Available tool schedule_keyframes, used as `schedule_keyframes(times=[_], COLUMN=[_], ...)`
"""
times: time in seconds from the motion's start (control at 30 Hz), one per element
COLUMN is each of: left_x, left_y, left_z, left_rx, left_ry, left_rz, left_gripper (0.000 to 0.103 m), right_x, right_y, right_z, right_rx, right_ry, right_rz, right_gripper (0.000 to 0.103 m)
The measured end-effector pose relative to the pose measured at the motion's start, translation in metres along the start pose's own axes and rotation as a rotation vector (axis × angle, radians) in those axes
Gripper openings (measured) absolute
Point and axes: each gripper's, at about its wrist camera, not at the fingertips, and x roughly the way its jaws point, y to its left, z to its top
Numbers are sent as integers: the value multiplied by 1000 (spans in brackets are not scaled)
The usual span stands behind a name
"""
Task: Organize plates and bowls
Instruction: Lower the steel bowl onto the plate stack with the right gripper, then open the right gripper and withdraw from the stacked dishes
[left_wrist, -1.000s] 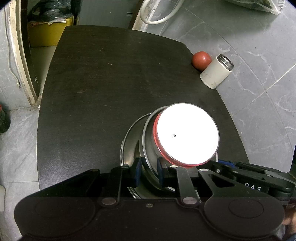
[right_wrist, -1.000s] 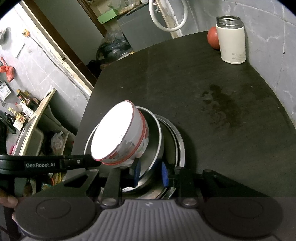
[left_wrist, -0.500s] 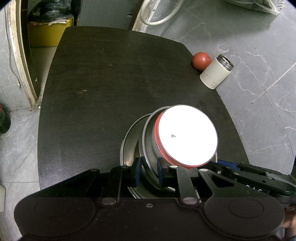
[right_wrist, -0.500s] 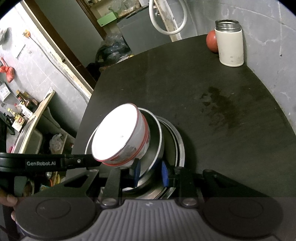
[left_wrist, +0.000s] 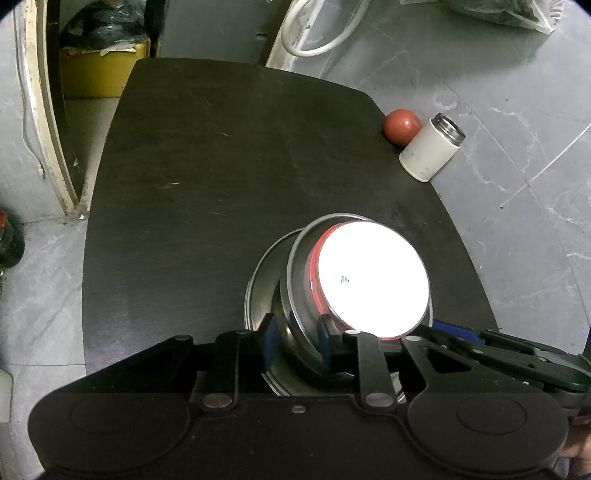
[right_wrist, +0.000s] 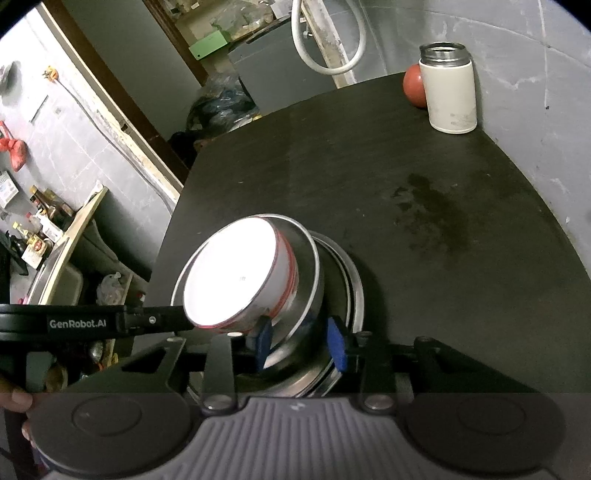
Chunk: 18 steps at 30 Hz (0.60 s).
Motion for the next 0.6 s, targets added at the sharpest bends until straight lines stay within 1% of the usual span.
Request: schedule_keyframes(times=[0.1, 0.17, 0.27, 0.33, 0.37, 0.43, 0.6], left_x=[-1, -2, -5, -7, -9, -13, -23], left_y=[0, 0, 1, 2, 2, 2, 0], left_z=[-2, -3, -4, -7, -8, -10, -15], left_rx=[0, 0, 0, -3, -4, -6, 0], left_ry=[-4, -7, -17, -24, -29, -44, -80], left_rz=[-2, -3, 5, 12, 19, 32, 43], left_gripper=[31, 33, 40, 50, 54, 67, 83], right_x=[-1, -1, -2, -4, -5, -7, -16], right_y=[0, 0, 0, 1, 2, 2, 1], right_z=[-1, -1, -2, -3, -4, -5, -10], right_rx=[-2, -4, -9, -13, -16, -19, -13], right_ry=[-3, -4, -9, -16, -22, -33, -59], right_rz=[-1, 3, 12, 16, 15, 9, -10], right_gripper=[42, 46, 54, 60, 62, 64, 71])
